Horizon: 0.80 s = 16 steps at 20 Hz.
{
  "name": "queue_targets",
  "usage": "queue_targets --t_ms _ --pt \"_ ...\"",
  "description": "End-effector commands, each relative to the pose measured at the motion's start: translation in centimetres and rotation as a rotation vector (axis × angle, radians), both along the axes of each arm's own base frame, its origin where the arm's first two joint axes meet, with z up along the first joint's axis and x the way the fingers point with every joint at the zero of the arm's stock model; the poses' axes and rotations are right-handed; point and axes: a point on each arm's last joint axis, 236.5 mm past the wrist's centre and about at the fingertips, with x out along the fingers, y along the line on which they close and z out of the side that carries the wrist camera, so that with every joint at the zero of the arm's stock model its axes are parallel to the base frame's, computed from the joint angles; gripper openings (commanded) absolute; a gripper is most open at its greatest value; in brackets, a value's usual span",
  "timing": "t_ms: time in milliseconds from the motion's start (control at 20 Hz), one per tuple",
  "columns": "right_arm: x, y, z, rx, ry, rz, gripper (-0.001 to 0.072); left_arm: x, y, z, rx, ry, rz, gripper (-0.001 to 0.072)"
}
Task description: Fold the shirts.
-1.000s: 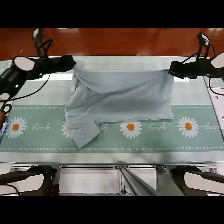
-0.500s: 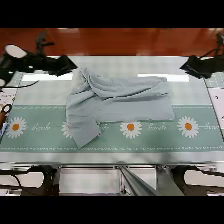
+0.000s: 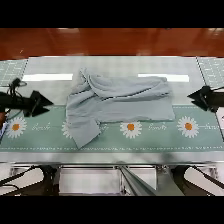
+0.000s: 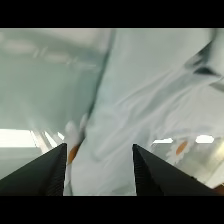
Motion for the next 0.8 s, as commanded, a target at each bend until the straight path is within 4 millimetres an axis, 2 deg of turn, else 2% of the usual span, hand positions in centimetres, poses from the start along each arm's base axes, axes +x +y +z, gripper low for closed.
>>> queue_targets --t_ms 0,250,450,600,700,750 --pt "-3.0 2.5 -2.7 0.068 0.032 0.023 0.0407 -4.3 -2.2 -3.2 -0.102 0.07 0.041 0.0507" --pt "-3.0 2.6 -2.6 0.073 0.03 0.026 0.0407 -3.9 -4.4 -4.5 -0.086 0.064 -0.008 0.0506" --pt "-3.0 2.6 -2.6 0.073 0.03 0.025 0.0407 -2.5 -7.9 -4.7 -0.142 0.029 -0.046 0.0506" --pt "-3.0 2.6 -2.6 0.072 0.03 0.026 0.0407 -2.3 -8.8 -5.7 -0.128 0.04 -0.073 0.0491" --pt "-3.1 2.5 -2.7 0.067 0.031 0.031 0.0407 -1.7 -8.5 -5.4 -0.119 0.015 -0.077 0.0027" --pt "-3.3 2.2 -2.7 0.065 0.033 0.025 0.0407 -1.2 -8.4 -5.0 -0.119 0.001 -0.082 0.0019"
